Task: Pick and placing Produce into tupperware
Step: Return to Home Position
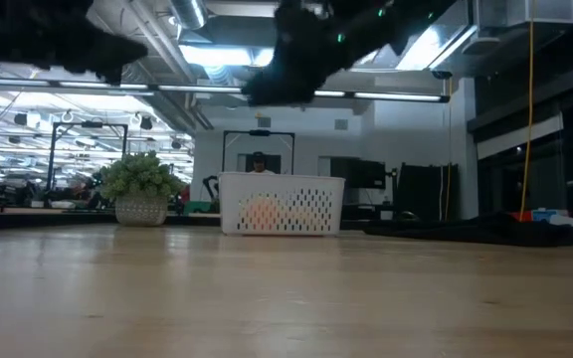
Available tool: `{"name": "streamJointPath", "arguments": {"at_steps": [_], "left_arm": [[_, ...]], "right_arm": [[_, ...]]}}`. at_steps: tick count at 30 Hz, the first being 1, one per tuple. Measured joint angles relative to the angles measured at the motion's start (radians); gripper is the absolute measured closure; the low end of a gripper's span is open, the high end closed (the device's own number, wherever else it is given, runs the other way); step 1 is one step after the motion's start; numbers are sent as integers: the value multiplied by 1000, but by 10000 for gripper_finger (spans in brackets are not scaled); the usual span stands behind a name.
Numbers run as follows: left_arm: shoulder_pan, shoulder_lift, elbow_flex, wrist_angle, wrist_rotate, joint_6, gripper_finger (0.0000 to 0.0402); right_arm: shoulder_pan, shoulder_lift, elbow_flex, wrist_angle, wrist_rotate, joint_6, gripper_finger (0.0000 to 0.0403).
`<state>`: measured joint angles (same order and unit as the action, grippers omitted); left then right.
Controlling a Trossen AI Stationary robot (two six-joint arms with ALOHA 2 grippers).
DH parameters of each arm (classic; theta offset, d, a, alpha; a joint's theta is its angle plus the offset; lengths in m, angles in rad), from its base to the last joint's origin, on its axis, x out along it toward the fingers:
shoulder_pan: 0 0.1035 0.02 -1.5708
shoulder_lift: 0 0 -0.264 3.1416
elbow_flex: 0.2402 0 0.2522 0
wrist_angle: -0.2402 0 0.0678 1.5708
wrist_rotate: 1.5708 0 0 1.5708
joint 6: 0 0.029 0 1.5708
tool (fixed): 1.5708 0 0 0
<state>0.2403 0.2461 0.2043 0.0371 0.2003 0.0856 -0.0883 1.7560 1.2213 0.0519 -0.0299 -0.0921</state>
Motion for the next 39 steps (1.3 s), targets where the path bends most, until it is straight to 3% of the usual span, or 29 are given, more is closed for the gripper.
{"name": "streamJointPath", "arguments": {"at_steps": [7, 15, 24, 29, 39], "left_arm": [[0, -63, -196, 298, -89, -30, 397], [2, -64, -196, 231, -112, -30, 393], [2, -62, -196, 156, -112, -80, 368], [2, -62, -196, 156, -111, -77, 355], [2, -62, -196, 157, -110, -76, 331]], "right_arm": [[42, -22, 0, 27, 3, -5, 140], [77, -21, -1, 127, 27, -18, 140], [71, -21, -236, 640, 25, -8, 140], [29, -21, -301, 729, 29, -44, 140], [-15, -21, -302, 722, 29, 103, 140]]}}
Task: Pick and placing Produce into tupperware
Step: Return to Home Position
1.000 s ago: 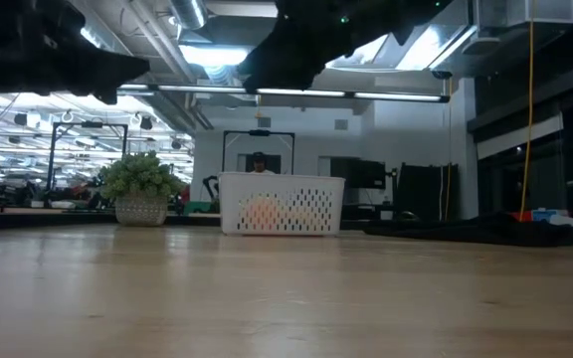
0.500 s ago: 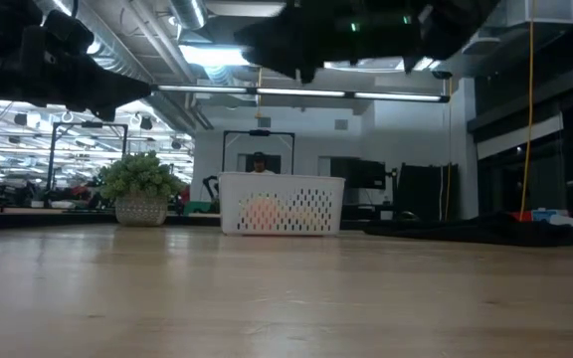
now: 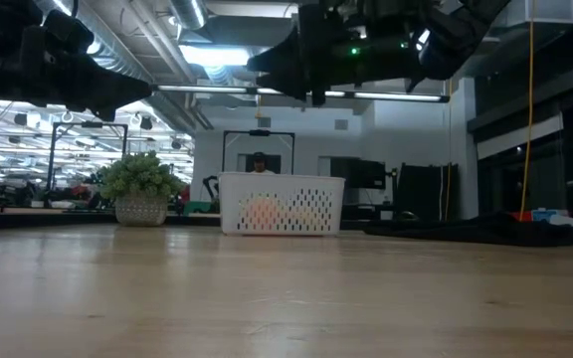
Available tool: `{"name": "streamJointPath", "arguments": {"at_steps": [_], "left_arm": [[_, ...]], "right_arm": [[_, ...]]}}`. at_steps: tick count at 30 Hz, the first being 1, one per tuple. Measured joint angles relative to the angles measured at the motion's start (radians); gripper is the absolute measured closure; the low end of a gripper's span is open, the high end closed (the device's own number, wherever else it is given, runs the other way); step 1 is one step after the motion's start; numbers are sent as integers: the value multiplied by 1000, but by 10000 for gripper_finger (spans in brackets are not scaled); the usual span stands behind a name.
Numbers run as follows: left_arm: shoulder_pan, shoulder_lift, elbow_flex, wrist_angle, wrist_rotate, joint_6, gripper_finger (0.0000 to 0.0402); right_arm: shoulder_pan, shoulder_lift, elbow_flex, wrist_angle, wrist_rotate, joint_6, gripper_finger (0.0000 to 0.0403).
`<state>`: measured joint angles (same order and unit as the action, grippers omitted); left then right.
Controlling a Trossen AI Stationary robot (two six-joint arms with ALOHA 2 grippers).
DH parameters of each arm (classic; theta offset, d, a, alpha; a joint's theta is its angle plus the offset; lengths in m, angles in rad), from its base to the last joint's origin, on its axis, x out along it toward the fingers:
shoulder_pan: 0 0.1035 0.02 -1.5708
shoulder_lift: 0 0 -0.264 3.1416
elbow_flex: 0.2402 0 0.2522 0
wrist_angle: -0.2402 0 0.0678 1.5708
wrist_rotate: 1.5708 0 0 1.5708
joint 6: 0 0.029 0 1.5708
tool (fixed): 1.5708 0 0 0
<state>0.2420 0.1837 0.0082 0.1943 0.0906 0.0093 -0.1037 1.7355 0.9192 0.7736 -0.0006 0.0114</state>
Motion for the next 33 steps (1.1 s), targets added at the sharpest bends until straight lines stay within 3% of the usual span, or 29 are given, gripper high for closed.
{"name": "streamJointPath", "arguments": {"at_steps": [6, 11, 15, 20, 27, 33], "left_arm": [[0, 0, 0, 0, 1, 0, 318], [0, 0, 0, 0, 1, 1, 309], [0, 0, 0, 0, 1, 1, 302], [0, 0, 0, 0, 1, 1, 293], [0, 0, 0, 0, 1, 1, 283], [0, 0, 0, 0, 1, 1, 276]], "right_arm": [[-28, -22, 0, -83, -17, 3, 140], [-46, -153, -40, -214, -153, 6, 140], [-43, -358, -190, -216, -213, -49, 140], [-3, -682, -419, -194, -83, -71, 140], [64, -1074, -645, -212, -81, -116, 140], [102, -1311, -814, -216, -80, -108, 140]]}}
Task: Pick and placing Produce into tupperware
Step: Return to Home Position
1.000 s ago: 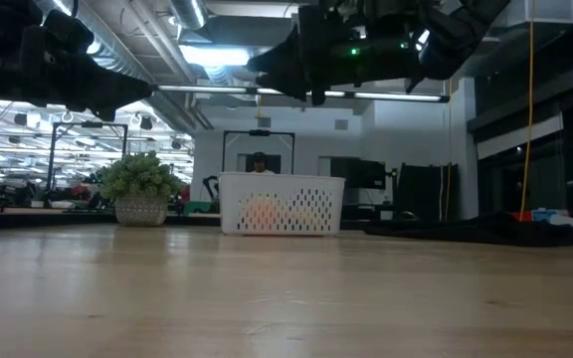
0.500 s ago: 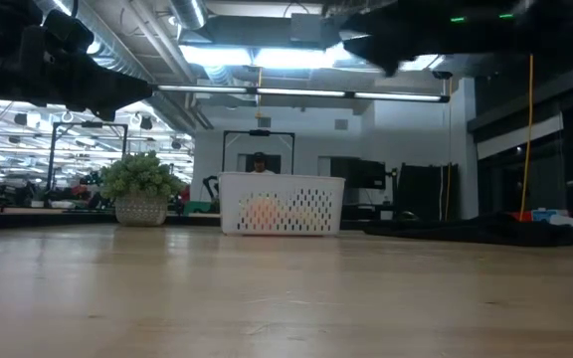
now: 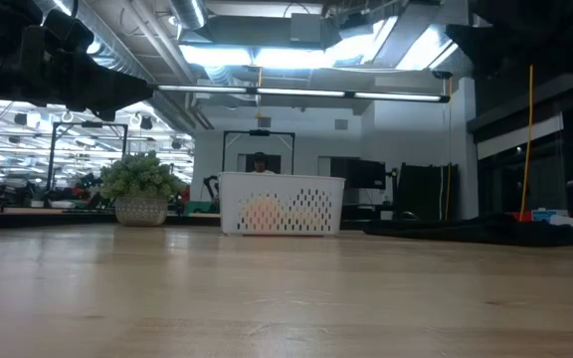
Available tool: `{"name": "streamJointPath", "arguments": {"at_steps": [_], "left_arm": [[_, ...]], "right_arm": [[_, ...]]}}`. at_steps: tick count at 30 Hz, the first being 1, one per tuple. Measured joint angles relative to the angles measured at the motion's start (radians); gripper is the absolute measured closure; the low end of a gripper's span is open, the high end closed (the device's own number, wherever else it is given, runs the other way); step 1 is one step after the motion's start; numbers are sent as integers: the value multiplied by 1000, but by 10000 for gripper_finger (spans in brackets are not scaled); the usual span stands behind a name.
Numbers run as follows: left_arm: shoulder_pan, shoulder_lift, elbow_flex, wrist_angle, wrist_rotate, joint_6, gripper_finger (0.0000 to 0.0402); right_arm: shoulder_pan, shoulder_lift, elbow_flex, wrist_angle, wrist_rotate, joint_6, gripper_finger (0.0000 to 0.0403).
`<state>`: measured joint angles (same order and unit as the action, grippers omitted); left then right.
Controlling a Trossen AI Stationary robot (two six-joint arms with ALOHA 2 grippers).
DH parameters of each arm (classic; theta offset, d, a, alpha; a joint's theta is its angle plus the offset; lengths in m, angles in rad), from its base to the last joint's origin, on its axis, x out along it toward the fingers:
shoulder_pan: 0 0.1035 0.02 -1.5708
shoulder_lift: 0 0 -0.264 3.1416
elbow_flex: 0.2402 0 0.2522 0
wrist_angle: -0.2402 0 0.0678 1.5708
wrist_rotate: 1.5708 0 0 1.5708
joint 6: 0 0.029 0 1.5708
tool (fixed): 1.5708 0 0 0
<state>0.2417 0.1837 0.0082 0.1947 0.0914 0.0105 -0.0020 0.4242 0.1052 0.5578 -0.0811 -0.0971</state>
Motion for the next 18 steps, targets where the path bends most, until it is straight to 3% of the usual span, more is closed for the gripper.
{"name": "streamJointPath", "arguments": {"at_steps": [9, 18], "left_arm": [[0, 0, 0, 0, 0, 0, 275], [0, 0, 0, 0, 0, 0, 293]], "right_arm": [[81, -226, -64, -135, 2, 9, 140], [111, -366, -99, -227, 2, 7, 140]]}}
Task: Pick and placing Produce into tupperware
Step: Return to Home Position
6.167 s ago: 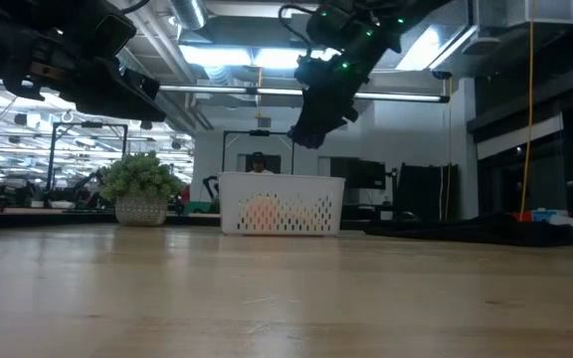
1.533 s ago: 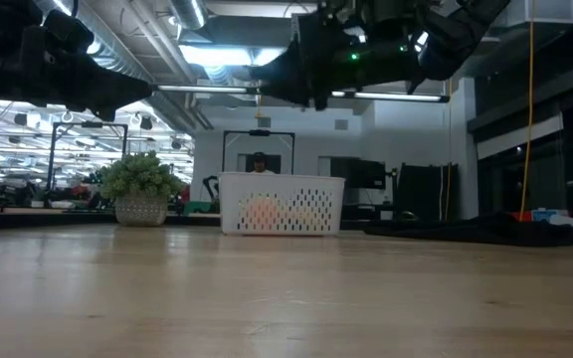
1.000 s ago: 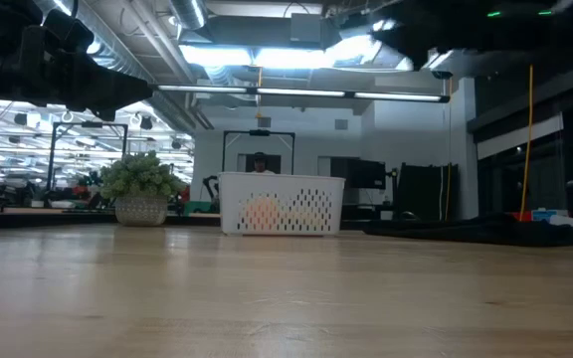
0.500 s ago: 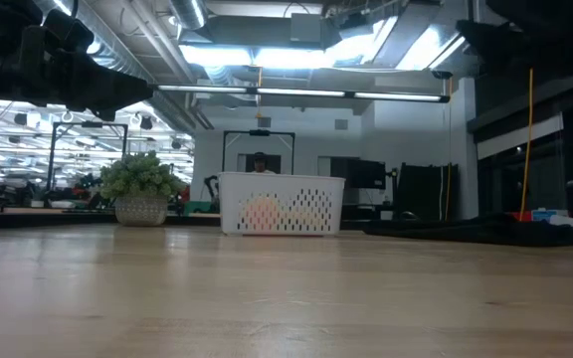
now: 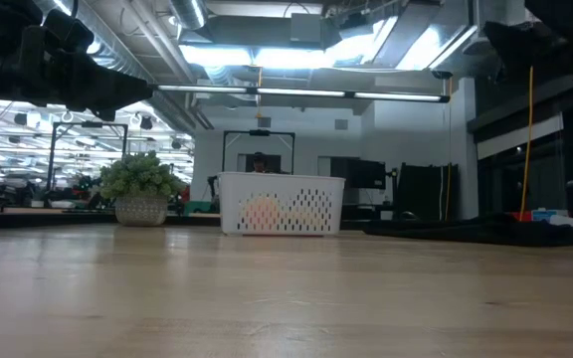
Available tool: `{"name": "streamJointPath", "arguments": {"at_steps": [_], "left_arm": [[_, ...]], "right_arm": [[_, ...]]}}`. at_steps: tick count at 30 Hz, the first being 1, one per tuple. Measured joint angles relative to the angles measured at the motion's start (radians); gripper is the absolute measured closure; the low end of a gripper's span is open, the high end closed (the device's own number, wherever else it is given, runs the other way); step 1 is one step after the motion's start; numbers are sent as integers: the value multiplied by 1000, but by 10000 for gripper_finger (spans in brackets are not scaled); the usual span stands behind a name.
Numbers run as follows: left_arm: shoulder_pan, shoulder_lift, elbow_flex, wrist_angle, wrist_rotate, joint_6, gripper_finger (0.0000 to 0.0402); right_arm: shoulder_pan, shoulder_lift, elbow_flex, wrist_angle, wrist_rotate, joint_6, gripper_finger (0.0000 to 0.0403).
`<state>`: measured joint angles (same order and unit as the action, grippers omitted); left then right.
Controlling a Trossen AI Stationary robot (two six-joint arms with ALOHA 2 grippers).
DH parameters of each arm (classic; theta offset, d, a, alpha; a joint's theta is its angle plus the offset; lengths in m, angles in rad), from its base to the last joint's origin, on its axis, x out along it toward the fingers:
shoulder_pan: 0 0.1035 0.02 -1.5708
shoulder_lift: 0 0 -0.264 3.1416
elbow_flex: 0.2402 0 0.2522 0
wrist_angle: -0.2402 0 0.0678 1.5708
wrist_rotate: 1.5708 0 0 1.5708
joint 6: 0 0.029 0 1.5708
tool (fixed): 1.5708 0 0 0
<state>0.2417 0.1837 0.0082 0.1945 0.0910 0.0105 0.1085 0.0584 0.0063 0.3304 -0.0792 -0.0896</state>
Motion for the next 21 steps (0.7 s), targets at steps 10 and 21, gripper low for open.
{"name": "streamJointPath", "arguments": {"at_steps": [10, 21], "left_arm": [[0, 0, 0, 0, 0, 0, 312], [0, 0, 0, 0, 0, 0, 332]], "right_arm": [[-49, -58, 0, -126, 11, -50, 140], [-95, -52, 0, -250, 10, -73, 140]]}}
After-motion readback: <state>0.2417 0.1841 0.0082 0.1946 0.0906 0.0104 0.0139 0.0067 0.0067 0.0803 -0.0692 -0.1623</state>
